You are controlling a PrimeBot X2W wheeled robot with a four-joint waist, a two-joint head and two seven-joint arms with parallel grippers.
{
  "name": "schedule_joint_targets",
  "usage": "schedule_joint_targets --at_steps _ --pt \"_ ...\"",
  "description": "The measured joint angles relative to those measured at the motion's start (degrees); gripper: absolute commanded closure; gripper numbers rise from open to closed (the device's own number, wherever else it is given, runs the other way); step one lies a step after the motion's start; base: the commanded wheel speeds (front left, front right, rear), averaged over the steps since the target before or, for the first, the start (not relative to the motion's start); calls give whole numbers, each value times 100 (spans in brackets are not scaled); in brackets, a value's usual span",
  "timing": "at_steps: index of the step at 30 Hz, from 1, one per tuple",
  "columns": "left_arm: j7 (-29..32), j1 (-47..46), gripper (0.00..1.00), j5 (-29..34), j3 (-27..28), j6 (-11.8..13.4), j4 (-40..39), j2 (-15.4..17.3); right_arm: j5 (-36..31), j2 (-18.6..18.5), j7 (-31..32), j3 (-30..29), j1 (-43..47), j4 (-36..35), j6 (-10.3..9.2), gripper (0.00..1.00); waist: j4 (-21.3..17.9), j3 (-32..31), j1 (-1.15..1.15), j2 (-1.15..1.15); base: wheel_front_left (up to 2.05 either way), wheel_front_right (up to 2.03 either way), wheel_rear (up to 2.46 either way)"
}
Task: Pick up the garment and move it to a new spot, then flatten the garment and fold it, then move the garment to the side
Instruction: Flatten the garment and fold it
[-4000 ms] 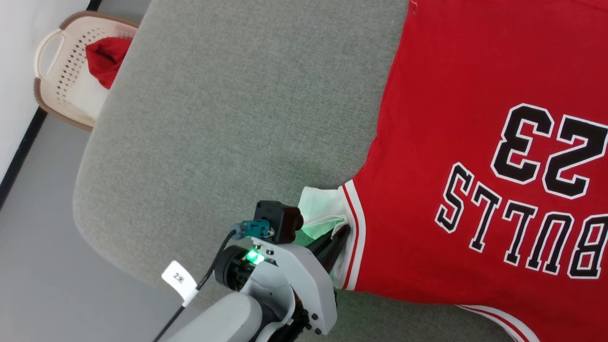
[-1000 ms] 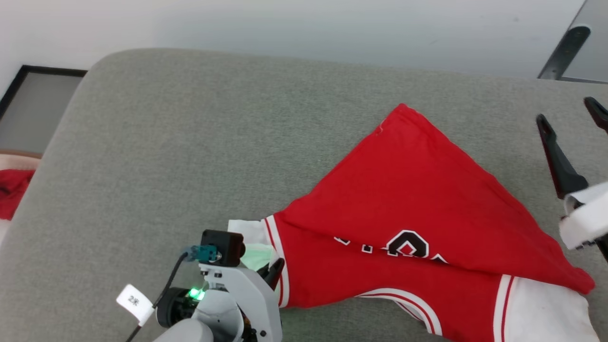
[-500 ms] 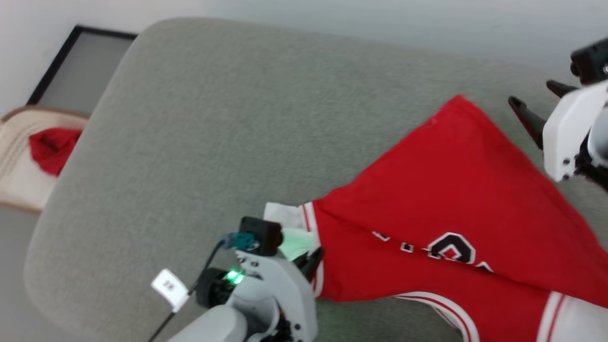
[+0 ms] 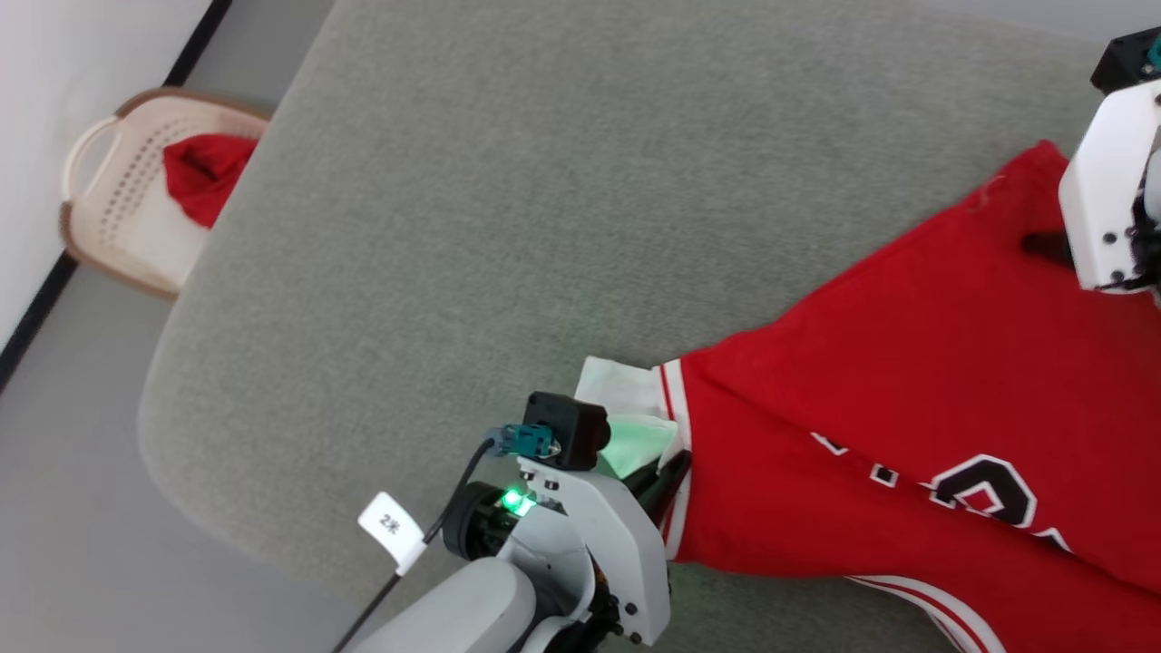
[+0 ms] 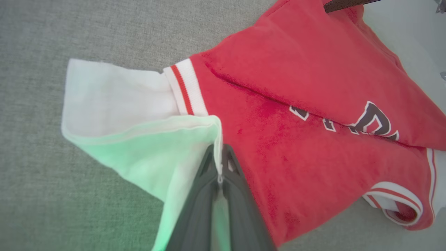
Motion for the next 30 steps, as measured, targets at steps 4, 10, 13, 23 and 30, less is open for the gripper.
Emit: schedule_joint_targets --at_steps 4,10,13,23,30 --pt "-36 -10 100 -9 -21 -62 109 -67 11 37 190 19 -251 334 0 0 164 129 0 0 0 0 0" --pt "-77 -24 100 -24 -4 -70 189 -82 -9 79 316 92 -477 608 0 100 239 217 0 0 0 0 0" --pt "-77 -28 100 -32 16 -68 222 -57 -44 123 309 141 -549 720 0 100 187 201 0 0 0 0 0" --pt "74 -65 100 -68 83 9 207 148 -53 396 -322 -51 -604 1073 3 100 -110 11 0 0 0 0 0" --pt "515 -357 100 -60 256 211 25 627 67 659 -965 -240 -796 1106 2 100 -405 -267 0 0 0 0 0"
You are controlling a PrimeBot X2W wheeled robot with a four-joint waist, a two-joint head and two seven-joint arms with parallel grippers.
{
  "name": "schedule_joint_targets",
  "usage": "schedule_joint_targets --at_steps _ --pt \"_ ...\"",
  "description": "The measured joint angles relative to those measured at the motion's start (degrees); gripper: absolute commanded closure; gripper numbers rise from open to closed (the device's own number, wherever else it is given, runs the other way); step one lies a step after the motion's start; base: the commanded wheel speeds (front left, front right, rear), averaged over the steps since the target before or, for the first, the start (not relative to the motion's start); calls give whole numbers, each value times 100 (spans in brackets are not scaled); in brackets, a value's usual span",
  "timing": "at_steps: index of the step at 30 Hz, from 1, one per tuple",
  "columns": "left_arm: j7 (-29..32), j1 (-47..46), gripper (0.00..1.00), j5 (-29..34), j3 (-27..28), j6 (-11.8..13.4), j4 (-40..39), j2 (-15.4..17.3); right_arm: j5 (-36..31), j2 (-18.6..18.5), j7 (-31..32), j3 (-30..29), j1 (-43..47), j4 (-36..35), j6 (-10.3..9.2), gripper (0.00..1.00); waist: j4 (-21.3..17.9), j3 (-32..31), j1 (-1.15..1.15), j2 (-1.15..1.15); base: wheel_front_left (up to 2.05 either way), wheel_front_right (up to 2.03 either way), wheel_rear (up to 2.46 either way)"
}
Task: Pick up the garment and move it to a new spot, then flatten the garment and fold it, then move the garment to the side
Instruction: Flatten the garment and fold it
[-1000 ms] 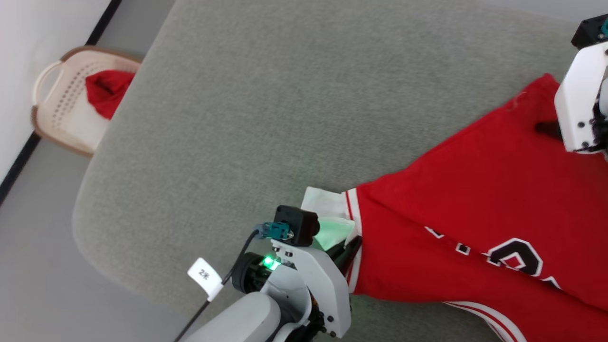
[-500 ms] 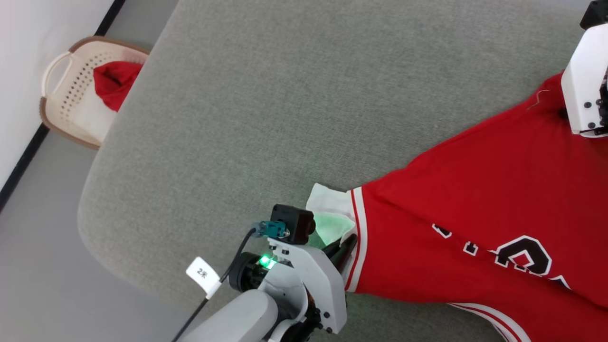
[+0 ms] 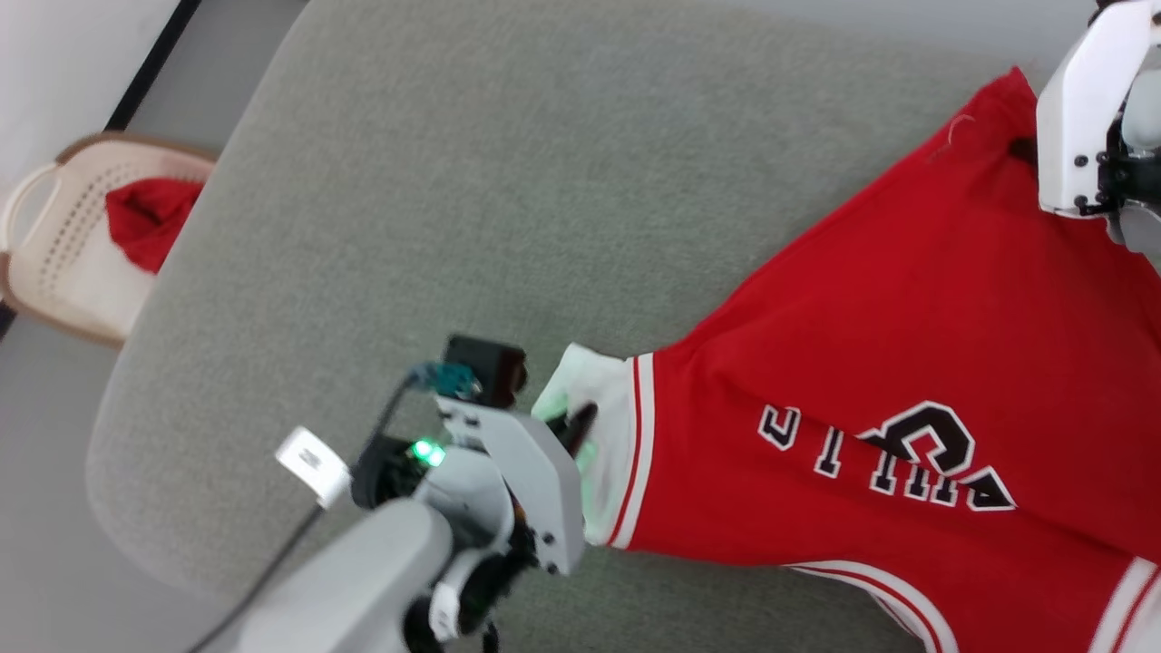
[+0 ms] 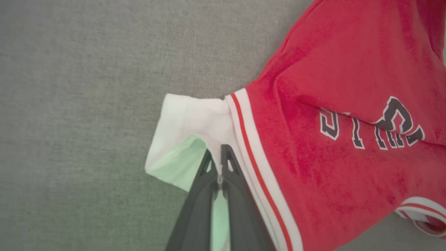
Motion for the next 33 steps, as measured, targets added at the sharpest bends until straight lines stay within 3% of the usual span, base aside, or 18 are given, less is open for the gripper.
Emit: schedule_joint_targets --at_steps 6,11,16,22,33 --pt "591 -550 100 43 162 40 -193 593 91 127 -539 -167 -104 -18 0 100 -320 -313 0 0 0 0 0" --pt "1103 -1305 100 212 224 -153 59 1061 90 245 -1132 -286 -152 -96 0 100 -639 -568 0 0 0 0 0" --pt "1384 -2260 100 332 330 -461 654 1191 -19 356 -1718 -427 -250 -76 0 100 -991 -797 0 0 0 0 0" --pt "1468 -3478 100 634 368 -827 1734 1121 -270 711 -2205 -563 -439 80 0 100 -1470 -1006 0 0 0 0 0" --pt "564 -5515 100 1179 330 -1347 4139 308 -790 1283 -3262 -633 -946 472 0 100 -2243 -1193 0 0 0 0 0"
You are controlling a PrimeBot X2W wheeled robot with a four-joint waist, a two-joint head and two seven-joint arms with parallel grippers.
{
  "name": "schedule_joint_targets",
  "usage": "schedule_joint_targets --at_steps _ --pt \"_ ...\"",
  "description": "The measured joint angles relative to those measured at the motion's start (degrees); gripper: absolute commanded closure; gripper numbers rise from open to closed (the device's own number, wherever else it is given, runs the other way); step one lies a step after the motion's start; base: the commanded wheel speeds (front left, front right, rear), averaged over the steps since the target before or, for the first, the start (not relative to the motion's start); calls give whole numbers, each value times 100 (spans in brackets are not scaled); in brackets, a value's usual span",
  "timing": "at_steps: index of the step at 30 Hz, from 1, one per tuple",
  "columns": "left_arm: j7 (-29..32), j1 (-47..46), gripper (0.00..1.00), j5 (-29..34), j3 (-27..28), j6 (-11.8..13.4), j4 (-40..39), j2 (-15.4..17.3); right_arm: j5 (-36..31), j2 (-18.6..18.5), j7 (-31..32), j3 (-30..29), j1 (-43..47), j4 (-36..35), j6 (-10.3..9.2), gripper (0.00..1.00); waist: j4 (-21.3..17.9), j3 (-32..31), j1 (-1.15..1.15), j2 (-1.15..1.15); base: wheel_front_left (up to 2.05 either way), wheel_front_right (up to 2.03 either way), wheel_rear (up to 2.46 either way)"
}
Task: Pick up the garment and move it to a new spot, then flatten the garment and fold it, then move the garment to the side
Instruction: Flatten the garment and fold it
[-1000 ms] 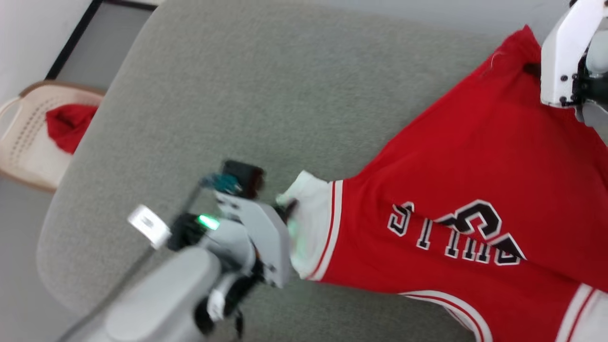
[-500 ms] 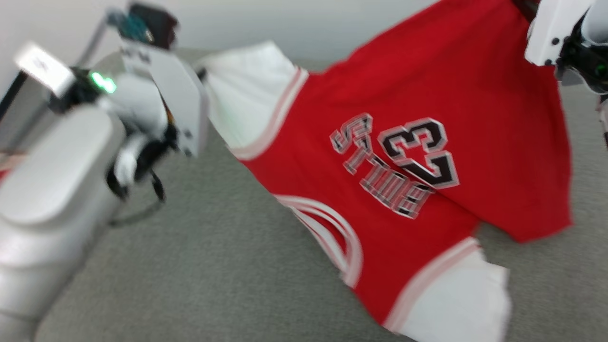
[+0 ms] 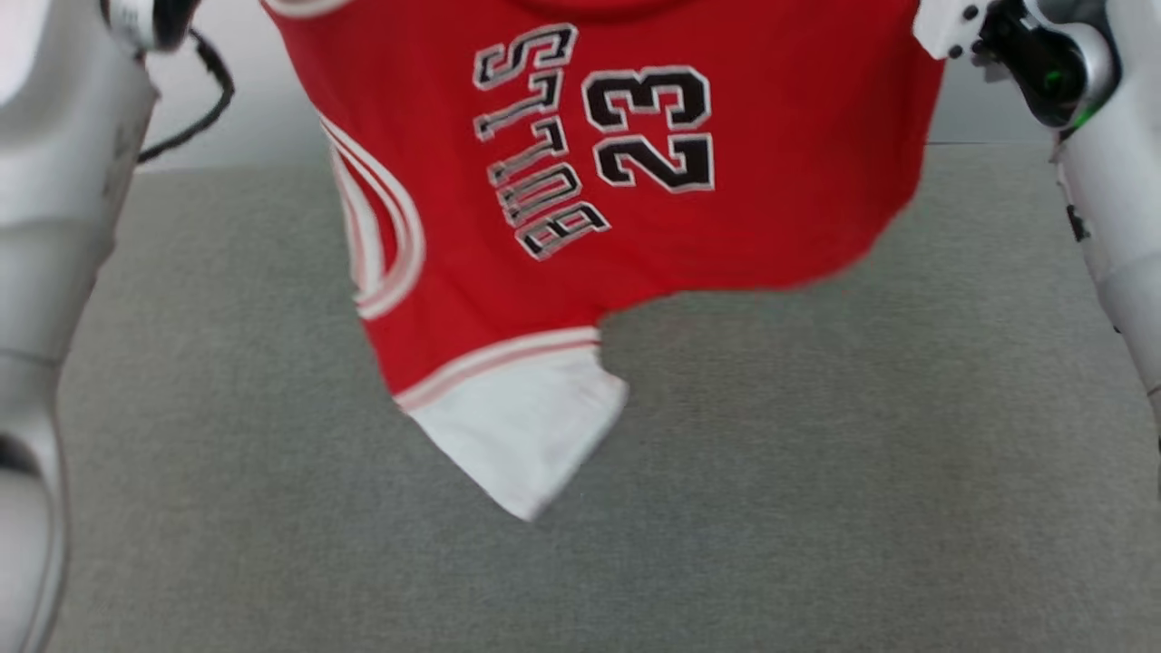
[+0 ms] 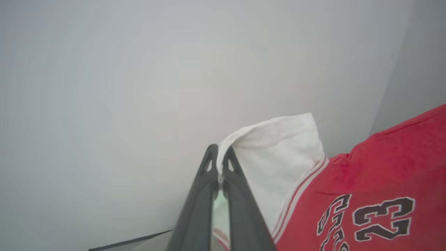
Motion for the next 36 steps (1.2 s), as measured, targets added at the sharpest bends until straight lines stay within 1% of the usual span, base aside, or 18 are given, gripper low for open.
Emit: schedule_joint_targets --at_steps 4,8,10,13,18,23,25,27,32,34,36 --pt "-347 -403 100 71 5 13 800 -369 -333 172 -342 -99 -223 459 0 100 -180 -50 0 0 0 0 0" --pt "-691 -726 100 86 23 -23 1377 -665 -787 361 -789 -165 -501 890 0 100 -317 -79 0 0 0 0 0" --pt "-894 -826 100 89 24 -65 1621 -771 -973 443 -991 -199 -609 1072 0 100 -370 -85 0 0 0 0 0" --pt "-1274 -995 100 83 82 -63 1909 -873 -1187 520 -1266 -237 -736 1291 0 100 -432 -66 0 0 0 0 0" --pt "-1734 -1340 100 85 141 14 2259 -971 -1426 563 -1659 -416 -997 1489 0 100 -490 101 0 0 0 0 0" --pt "-2252 -1949 100 96 221 133 2358 -991 -1678 503 -2184 -656 -1394 1552 0 100 -520 491 0 0 0 0 0" --pt "-2403 -2140 100 114 225 132 2416 -956 -1759 498 -2394 -762 -1509 1580 0 100 -523 701 0 0 0 0 0" --pt "-2617 -2398 100 180 208 60 2421 -903 -1852 486 -2607 -879 -1684 1575 0 100 -530 931 0 0 0 0 0" --pt "-3133 -3183 100 152 350 119 2457 -770 -2139 465 -2824 -1224 -1935 1314 0 100 -547 1549 0 0 0 0 0" --pt "-3292 -3451 100 144 387 110 2462 -779 -2293 393 -2833 -1426 -1965 1067 0 100 -542 1808 0 0 0 0 0" --pt "-3408 -3669 100 135 410 68 2458 -865 -2469 338 -2835 -1655 -1989 777 0 100 -524 2063 0 0 0 0 0"
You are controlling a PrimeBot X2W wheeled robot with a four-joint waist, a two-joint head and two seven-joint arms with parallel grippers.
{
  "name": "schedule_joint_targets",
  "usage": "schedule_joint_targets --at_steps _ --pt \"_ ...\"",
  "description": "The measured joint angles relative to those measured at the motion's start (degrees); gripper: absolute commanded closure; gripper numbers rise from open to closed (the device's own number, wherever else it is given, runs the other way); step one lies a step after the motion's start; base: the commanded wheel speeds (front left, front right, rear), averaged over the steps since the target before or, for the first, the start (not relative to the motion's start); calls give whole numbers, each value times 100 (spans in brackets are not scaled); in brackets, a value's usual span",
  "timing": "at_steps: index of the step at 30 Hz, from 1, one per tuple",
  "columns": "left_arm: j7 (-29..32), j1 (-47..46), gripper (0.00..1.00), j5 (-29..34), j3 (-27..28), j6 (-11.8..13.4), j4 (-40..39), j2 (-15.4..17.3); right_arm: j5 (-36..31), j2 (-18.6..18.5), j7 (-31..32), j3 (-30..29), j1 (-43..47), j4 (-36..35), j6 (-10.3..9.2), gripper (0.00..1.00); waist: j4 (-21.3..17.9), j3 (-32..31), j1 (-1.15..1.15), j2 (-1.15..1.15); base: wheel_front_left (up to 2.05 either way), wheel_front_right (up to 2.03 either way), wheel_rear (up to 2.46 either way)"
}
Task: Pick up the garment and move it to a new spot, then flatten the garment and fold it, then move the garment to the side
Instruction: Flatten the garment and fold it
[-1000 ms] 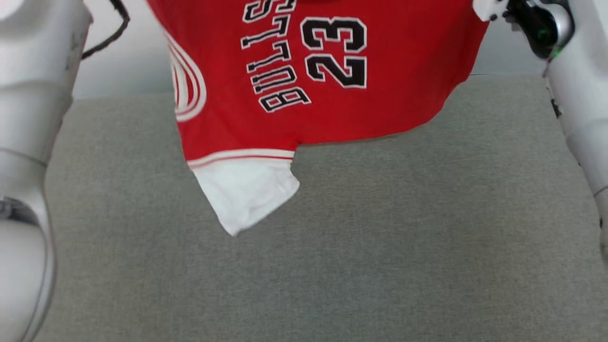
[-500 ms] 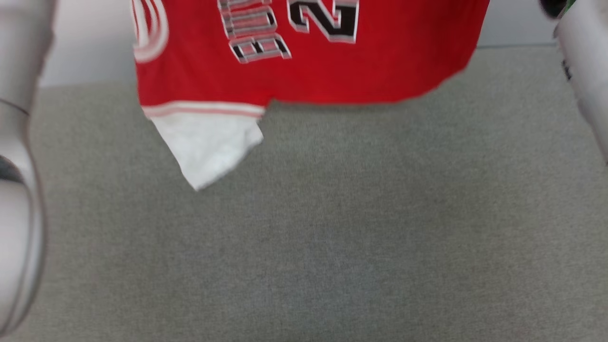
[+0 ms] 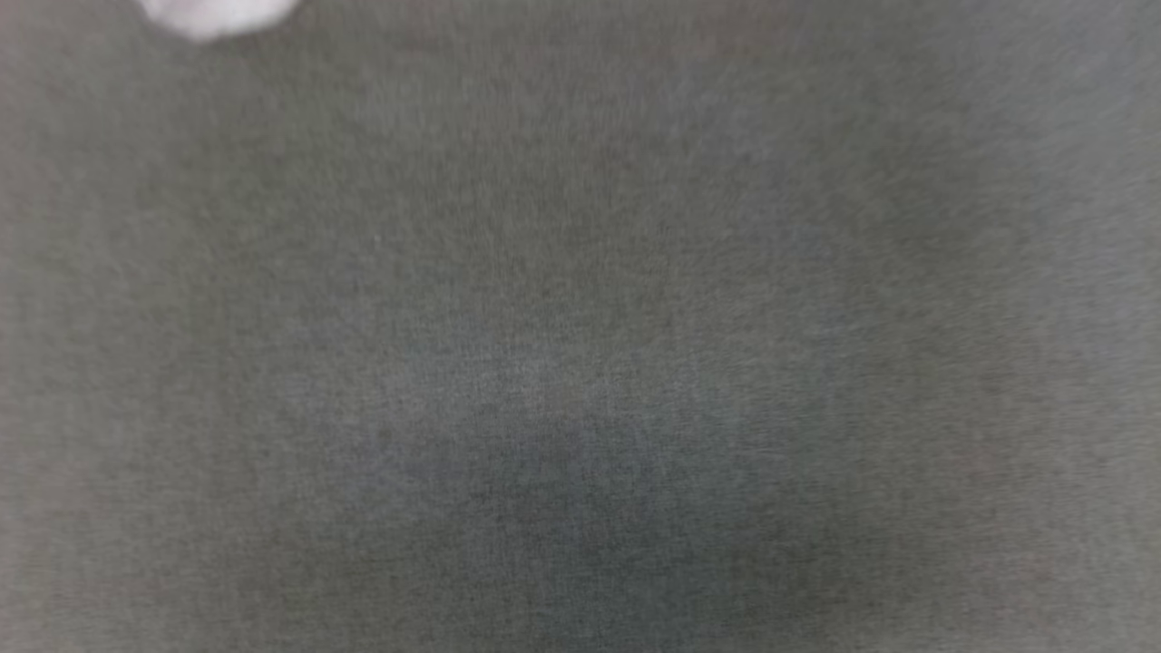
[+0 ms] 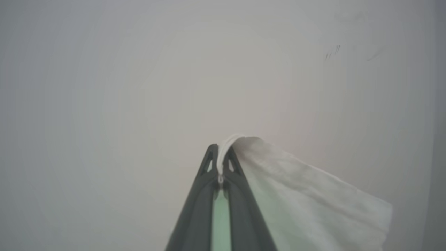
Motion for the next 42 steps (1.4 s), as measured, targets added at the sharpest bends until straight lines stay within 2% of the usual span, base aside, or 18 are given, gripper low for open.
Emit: schedule_joint_targets --at_steps 4,9,13,15,19,25,34,39,42 --pt "-196 -264 100 -80 113 -35 -3 -132 -363 -14 -14 -490 72 -381 0 100 79 519 0 0 0 0 0" --pt "-320 -183 100 -92 137 -136 26 -136 -792 191 -13 -831 367 -450 0 100 223 1092 0 0 0 0 0" --pt "-328 171 100 -113 97 -275 120 -187 -1001 245 -13 -854 460 -321 0 100 387 1370 0 0 0 0 0" --pt "-298 400 100 -123 70 -424 174 -218 -1014 259 -13 -822 486 -178 0 100 486 1426 0 0 0 0 0" --pt "40 834 100 -135 -68 -626 222 -287 -966 289 -3 -450 532 303 0 100 631 1362 0 0 0 0 0" --pt "526 1639 100 -250 -124 -697 265 -308 -532 294 258 -11 876 740 0 100 789 922 0 0 0 0 0" --pt "784 2708 100 -332 -275 -900 270 -313 494 237 799 940 1608 764 0 100 833 -61 0 0 0 0 0" --pt "869 3467 100 -454 -305 -998 271 -291 1480 18 1377 1852 2560 107 0 100 869 -647 0 0 0 0 0" --pt "891 3960 100 -501 -324 -1039 274 -210 2265 -454 1823 2517 3263 -734 0 100 895 -1000 0 0 0 0 0"
